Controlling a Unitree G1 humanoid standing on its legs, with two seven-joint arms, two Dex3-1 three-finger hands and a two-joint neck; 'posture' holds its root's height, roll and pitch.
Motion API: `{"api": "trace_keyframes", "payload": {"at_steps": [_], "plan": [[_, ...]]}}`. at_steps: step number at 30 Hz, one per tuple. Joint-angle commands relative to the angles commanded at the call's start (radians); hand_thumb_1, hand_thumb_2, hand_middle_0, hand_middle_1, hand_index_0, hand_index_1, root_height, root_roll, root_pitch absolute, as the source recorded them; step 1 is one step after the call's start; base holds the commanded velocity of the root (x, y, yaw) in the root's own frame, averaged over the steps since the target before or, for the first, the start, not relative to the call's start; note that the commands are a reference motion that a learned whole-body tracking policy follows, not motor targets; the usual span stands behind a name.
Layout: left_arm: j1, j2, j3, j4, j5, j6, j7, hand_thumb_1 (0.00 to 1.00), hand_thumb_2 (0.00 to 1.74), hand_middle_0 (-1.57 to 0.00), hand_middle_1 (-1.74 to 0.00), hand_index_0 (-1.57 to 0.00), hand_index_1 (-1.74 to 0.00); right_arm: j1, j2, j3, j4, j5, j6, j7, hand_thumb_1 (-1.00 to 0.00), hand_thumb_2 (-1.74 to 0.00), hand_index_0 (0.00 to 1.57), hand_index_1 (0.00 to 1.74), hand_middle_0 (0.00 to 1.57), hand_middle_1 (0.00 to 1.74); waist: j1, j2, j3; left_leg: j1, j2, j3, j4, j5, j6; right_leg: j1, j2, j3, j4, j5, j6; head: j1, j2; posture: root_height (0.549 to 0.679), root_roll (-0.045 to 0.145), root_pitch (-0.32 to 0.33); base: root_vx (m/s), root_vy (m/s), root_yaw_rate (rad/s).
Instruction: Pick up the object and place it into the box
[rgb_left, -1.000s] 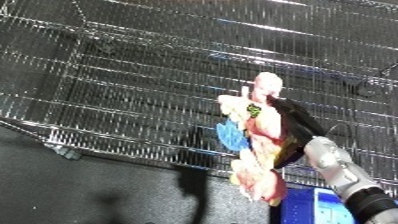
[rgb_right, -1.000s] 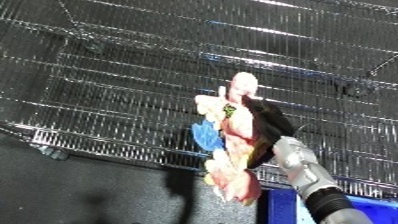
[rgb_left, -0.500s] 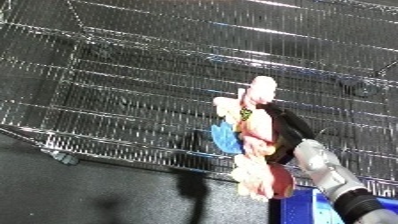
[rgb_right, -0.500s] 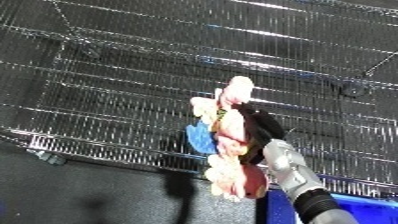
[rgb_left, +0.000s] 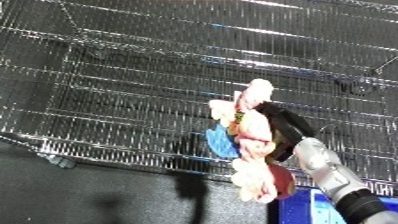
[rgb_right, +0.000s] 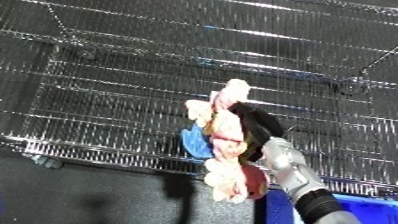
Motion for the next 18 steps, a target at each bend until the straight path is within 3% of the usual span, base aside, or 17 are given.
{"api": "trace_keyframes", "payload": {"at_steps": [7,18], "plan": [[-0.005,-0.015,0.019,0.022,0.001,0.008,0.009,1.0,1.74,-1.57,-1.74,-1.57,-1.74,0.125,-0.049,-0.14,-0.208,0.033,-0.009,-0.047,-0.85,-1.48,1.33,1.48,1.33,1.48,-0.036,-0.008,-0.004,0.03,0.006,0.011,-0.008,-0.003,0.0034,0.022,0.0012,0.005,-0.002,-0.006,-0.0008,0.018,0.022,0.628,0.03,-0.112,-0.013,-0.008,-0.051],[0.014,-0.031,0.039,0.035,0.022,0.028,0.001,1.0,1.74,-1.57,-1.74,-1.57,-1.74,0.348,-0.086,-0.37,-0.461,0.047,-0.029,-0.096,-0.85,-1.48,1.33,1.48,1.33,1.48,-0.091,-0.004,-0.034,0.067,0.016,0.029,-0.02,-0.001,0.0058,0.05,-0.0003,0.013,-0.008,-0.01,-0.0045,0.087,0.055,0.628,0.036,-0.139,-0.008,-0.018,-0.047]]}}
